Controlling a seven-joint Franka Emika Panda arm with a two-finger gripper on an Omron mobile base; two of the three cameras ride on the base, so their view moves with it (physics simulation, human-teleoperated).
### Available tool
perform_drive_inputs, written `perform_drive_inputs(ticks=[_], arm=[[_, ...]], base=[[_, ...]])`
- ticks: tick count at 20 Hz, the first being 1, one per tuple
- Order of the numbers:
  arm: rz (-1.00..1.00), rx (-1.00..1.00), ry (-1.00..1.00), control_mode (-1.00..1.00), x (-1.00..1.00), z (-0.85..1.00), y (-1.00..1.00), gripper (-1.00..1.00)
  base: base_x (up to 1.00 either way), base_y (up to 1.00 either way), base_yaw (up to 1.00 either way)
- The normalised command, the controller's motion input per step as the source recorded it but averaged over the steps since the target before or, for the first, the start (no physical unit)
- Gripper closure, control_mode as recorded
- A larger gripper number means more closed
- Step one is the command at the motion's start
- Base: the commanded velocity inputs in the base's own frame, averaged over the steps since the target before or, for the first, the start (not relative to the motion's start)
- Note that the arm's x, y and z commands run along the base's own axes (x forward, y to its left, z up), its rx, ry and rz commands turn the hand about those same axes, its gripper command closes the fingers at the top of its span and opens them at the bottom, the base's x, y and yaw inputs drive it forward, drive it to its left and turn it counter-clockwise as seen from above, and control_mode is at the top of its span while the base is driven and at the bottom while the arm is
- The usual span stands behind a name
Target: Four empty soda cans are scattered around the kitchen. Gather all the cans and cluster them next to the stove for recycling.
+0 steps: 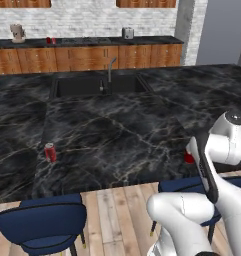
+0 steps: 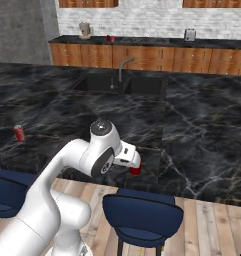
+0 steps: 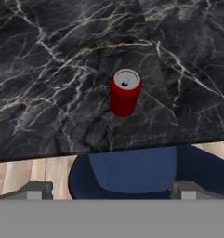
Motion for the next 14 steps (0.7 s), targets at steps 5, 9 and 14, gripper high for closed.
perform_drive_inputs(ticks=[5,9,14], arm=[[0.00,0.00,0.01,-1.00,0.17,-0.17,-0.05,-1.00],[0.00,0.00,0.00,-1.00,0.19,-0.17,-0.06,-1.00],[0.00,0.00,0.00,-1.00,0.18,-0.16,-0.09,-1.00]], base=[[0.00,0.00,0.00],[0.00,0.00,0.00],[0.00,0.00,0.00]])
